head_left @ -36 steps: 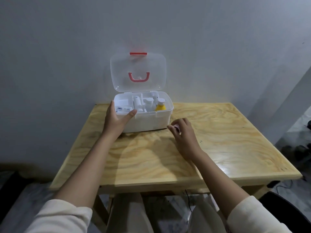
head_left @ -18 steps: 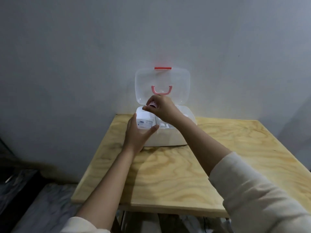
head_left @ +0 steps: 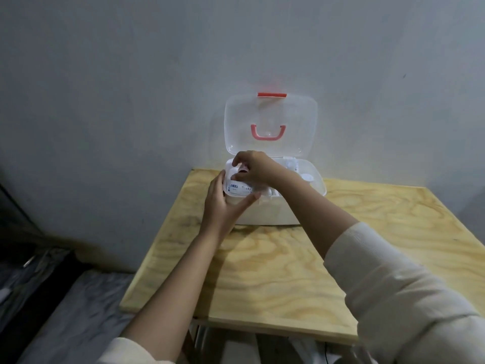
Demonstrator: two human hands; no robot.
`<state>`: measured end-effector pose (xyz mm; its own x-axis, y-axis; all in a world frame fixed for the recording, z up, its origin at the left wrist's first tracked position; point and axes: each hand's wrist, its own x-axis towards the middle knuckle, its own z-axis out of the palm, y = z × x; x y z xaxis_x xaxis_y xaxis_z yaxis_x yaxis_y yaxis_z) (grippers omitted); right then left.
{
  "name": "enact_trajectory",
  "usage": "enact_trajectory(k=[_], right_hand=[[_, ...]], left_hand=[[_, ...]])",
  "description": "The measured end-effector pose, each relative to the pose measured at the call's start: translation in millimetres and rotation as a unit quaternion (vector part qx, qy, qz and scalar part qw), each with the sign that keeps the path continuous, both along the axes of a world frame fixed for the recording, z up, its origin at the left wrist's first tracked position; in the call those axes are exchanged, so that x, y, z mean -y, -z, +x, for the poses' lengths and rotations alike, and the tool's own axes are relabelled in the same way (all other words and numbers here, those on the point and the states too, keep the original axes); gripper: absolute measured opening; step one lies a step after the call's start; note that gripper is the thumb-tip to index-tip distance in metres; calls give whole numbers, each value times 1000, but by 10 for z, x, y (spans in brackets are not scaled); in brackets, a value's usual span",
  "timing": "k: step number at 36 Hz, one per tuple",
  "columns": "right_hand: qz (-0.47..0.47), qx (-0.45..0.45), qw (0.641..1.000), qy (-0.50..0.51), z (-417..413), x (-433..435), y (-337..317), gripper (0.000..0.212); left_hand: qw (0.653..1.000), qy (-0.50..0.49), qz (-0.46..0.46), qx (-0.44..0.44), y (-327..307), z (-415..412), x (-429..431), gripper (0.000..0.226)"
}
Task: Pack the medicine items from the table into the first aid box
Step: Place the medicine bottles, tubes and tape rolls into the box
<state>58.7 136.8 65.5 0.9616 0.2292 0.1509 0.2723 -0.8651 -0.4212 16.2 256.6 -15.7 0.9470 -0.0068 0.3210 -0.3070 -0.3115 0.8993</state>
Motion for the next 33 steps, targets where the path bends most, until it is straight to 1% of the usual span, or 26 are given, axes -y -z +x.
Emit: enact_trajectory(k=[7, 11, 16, 18, 23, 29, 31, 33], right_hand=[[-42, 36, 998, 22, -3, 37, -12, 45], [-56, 61, 996, 36, 2, 37, -16, 38], [-46, 61, 996, 35, 28, 29, -67, 26], [-37, 57, 997, 35, 27, 24, -86, 24], [-20, 60, 997, 53, 41, 28, -76, 21], [6, 60, 997, 57, 96, 13, -66, 23], [-2, 65, 996, 64, 122, 28, -53, 25], [-30, 68, 995, 61, 140, 52, -41, 27]], left_hand=[[999, 3, -30, 10, -25, -38, 6, 92], [999, 5, -36, 8, -29, -49, 7, 91], [999, 16, -47, 9, -47, -74, 7, 78], [999, 14, -47, 4, -49, -75, 8, 76], [999, 14, -49, -12, -39, -53, 8, 87], [999, 16, -50, -14, -56, -75, 8, 86], [999, 16, -49, -16, -61, -82, 8, 86], [999, 14, -41, -18, -60, -77, 3, 92]])
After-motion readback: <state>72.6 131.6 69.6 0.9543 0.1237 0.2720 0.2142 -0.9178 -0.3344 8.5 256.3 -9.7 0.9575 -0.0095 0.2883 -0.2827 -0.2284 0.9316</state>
